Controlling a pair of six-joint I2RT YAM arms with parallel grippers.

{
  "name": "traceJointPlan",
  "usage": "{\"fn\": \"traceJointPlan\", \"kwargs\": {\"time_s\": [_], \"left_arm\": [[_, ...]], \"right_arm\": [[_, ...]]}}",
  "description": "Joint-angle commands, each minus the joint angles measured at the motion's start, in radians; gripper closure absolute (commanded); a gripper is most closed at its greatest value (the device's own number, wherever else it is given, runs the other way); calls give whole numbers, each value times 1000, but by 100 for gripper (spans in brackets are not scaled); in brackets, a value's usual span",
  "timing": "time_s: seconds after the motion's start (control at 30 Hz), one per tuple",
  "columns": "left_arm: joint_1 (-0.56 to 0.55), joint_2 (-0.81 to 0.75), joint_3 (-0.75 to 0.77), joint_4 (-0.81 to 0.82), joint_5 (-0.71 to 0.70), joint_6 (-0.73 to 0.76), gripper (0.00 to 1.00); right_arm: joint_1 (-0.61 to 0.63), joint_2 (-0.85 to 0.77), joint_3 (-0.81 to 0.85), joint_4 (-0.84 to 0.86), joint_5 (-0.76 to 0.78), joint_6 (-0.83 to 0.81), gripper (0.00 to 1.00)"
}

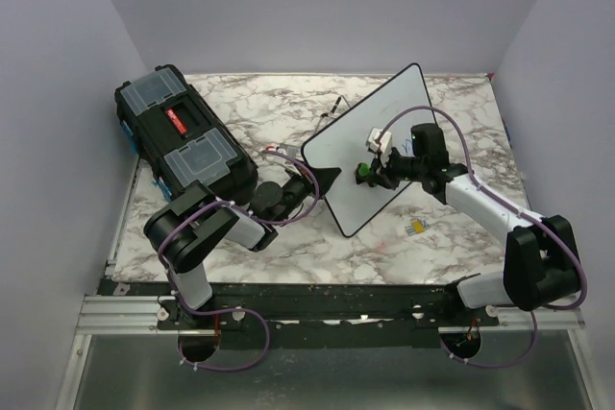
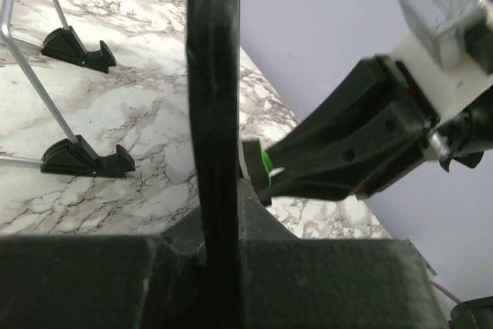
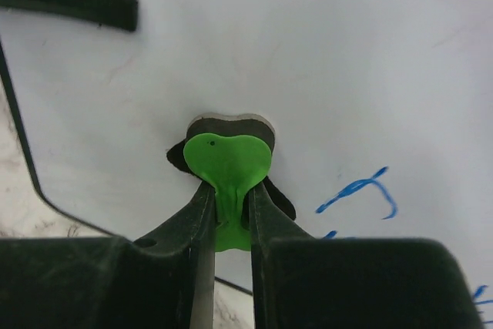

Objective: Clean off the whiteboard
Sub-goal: Erase the whiteboard at the center of the board.

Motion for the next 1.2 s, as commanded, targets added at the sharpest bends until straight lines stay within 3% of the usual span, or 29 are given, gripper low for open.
{"fn": "traceJointPlan", "kwargs": {"time_s": [0.0, 0.13, 0.3, 0.57, 0.77, 0.9, 1.0, 1.17], "left_arm": [[-41, -8, 46, 144, 159, -59, 100], [-40, -14, 41, 144, 160, -56, 100], [-40, -12, 40, 154, 163, -58, 100], [-41, 3, 50, 166, 169, -69, 100], [-40, 1, 51, 158, 169, -66, 100], [-40, -5, 51, 149, 168, -60, 100], [-40, -4, 51, 148, 169, -61, 100], [-40, -6, 44, 157, 169, -61, 100]], "right_arm": [[11, 0, 68, 263, 161, 207, 99], [-11, 15, 71, 278, 311, 209, 99], [-49, 17, 17, 220, 325, 149, 99], [-45, 7, -42, -92, -21, -89, 99], [-2, 11, -12, -61, -73, -42, 99], [-1, 7, 62, 33, -28, 81, 99], [-3, 5, 103, 117, 90, 179, 99], [-20, 36, 128, 173, 269, 204, 99]]}}
